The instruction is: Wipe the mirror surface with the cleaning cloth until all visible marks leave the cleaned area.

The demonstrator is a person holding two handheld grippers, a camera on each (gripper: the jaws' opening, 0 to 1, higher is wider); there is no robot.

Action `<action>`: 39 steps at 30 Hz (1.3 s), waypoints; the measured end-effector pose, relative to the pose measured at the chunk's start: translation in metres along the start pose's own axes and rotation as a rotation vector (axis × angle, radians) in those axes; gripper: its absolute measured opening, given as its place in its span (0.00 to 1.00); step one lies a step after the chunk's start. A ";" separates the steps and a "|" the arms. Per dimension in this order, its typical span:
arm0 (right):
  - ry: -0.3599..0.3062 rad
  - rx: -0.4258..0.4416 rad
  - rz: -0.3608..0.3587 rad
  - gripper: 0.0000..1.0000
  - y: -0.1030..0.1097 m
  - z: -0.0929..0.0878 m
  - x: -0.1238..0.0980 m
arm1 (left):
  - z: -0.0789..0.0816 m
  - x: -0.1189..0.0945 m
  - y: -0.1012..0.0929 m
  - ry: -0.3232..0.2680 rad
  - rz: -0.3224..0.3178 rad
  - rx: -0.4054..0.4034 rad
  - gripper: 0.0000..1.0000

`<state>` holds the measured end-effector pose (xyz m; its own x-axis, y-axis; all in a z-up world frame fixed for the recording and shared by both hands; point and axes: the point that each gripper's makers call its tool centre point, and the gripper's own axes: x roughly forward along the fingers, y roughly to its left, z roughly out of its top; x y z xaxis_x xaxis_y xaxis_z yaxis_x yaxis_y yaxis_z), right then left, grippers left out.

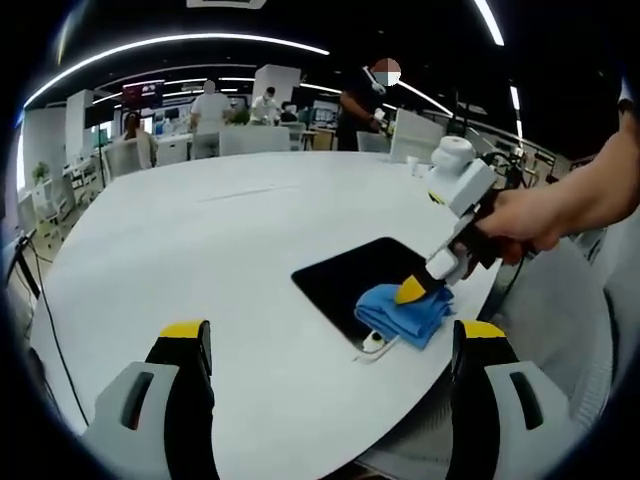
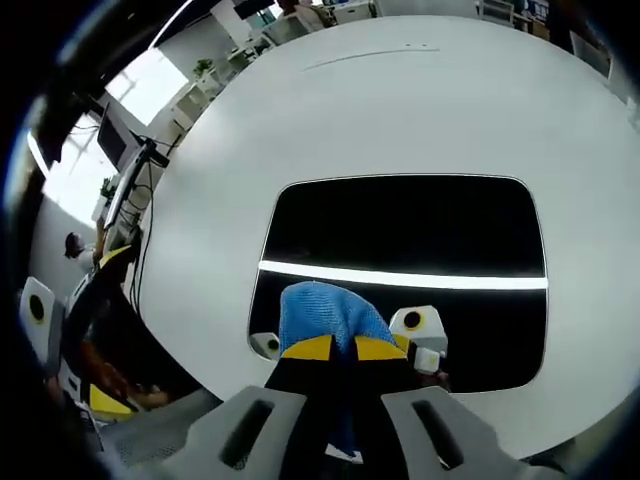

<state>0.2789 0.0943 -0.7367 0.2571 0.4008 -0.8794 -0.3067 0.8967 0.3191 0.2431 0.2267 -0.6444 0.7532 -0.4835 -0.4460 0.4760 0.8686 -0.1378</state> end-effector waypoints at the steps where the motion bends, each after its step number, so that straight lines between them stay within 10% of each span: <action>1: 0.001 0.000 0.001 0.00 0.000 0.000 0.000 | 0.000 0.000 -0.001 0.000 -0.001 0.000 0.99; 39: 0.026 -0.042 0.025 0.00 0.005 -0.019 -0.007 | -0.003 0.002 -0.009 0.005 0.004 0.015 0.99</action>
<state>0.2585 0.0922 -0.7354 0.2254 0.4174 -0.8803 -0.3509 0.8777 0.3263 0.2392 0.2183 -0.6466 0.7525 -0.4796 -0.4514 0.4799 0.8687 -0.1230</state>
